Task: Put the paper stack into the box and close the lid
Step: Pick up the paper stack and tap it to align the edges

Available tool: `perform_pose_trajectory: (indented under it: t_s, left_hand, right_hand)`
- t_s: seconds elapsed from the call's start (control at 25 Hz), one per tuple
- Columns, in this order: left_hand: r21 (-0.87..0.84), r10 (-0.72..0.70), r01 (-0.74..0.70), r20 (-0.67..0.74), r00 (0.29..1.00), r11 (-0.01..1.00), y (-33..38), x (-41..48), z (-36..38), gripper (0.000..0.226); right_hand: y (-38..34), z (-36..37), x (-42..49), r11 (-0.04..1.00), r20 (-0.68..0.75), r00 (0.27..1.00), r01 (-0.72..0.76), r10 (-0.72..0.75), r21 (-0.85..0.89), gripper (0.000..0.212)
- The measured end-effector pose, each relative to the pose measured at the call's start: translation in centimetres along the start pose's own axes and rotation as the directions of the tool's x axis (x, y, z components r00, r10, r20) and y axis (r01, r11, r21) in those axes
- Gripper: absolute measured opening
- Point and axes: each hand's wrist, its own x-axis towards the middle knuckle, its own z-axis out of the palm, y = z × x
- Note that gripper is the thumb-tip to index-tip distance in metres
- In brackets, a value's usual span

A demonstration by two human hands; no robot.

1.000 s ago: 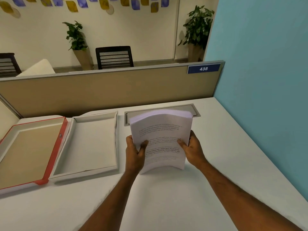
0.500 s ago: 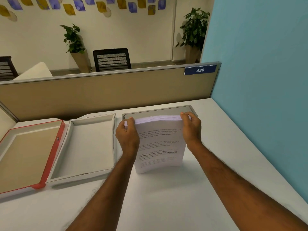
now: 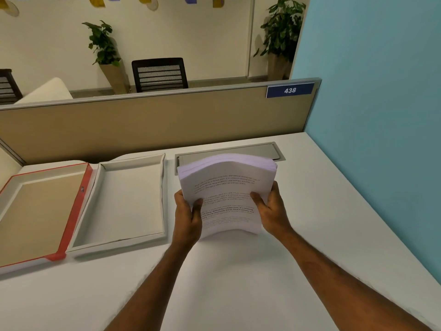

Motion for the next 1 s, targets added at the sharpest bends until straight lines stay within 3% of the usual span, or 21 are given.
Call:
perform_pose_trajectory:
  t_s: [0.24,0.44,0.68,1.0]
  left_hand:
    - [0.024,-0.016,0.016,0.008,1.000,1.000,-1.8,-0.4,0.0,0.031]
    - [0.172,-0.123,0.107,0.090,0.988,0.979,-5.1,-1.0,-0.7,0.029]
    - [0.218,-0.151,0.127,0.098,0.984,0.968,-3.9,2.5,-1.4,0.018]
    - [0.359,-0.386,0.293,0.221,0.896,0.886,-5.1,3.3,-1.8,0.027]
  right_hand:
    - [1.2,0.0,-0.2,1.000,0.012,1.000,-0.002,0.002,-0.031,0.033]
    - [3.6,-0.8,-0.1,0.984,0.070,0.992,-0.093,0.104,-0.150,0.034]
    - [2.2,-0.3,2.6,0.978,0.081,0.986,-0.132,0.147,-0.164,0.024]
    - [3.3,1.2,3.4,0.926,0.036,0.964,-0.243,0.264,-0.290,0.031]
